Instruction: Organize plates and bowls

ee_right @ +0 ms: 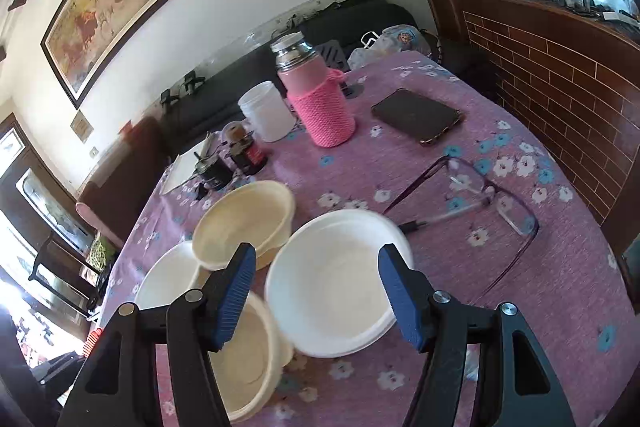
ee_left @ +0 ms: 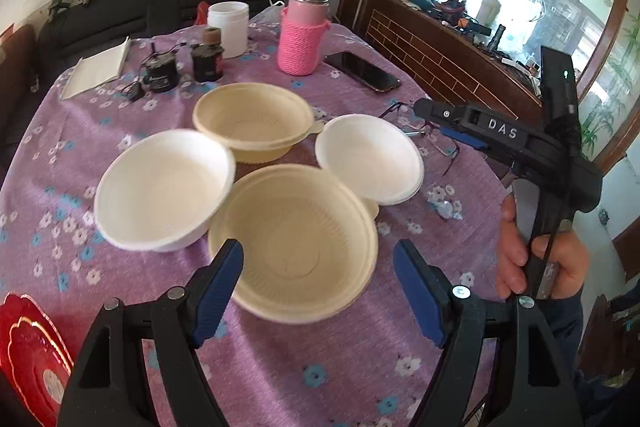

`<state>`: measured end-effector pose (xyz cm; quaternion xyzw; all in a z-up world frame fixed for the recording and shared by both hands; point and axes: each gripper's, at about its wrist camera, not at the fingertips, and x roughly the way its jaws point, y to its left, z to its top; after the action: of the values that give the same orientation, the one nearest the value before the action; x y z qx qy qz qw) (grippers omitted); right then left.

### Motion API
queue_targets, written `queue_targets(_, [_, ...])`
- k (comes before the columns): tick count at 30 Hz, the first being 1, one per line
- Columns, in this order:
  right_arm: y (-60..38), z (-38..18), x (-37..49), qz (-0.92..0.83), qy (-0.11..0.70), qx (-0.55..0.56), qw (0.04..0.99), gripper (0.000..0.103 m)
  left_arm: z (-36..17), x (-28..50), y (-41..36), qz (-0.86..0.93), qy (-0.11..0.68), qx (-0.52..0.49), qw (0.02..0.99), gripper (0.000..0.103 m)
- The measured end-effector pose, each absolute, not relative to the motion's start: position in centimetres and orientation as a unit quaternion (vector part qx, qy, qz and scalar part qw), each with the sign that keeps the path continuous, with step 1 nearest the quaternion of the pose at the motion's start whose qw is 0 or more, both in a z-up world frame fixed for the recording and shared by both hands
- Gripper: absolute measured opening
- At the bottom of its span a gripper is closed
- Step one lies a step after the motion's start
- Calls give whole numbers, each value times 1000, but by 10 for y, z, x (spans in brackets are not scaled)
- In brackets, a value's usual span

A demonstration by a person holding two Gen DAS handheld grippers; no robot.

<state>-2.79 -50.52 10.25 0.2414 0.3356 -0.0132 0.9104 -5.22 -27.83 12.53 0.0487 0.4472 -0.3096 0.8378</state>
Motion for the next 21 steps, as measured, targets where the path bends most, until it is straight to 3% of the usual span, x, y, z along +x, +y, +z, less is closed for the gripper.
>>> queue_targets(4, [-545, 71, -27, -26, 345, 299, 890, 56, 122, -17, -313, -330, 465, 31, 821, 76])
queue_targets(10, [-566, 63, -30, -28, 350, 331, 876, 54, 101, 36, -356, -324, 503, 22, 801, 72])
queue_targets(13, [-569, 56, -27, -25, 365, 341, 866, 39, 89, 52, -365, -311, 520, 30, 795, 62])
queue_targets(21, [-566, 46, -24, -28, 387, 339, 857, 37, 71, 63, -372, -295, 528, 48, 795, 62])
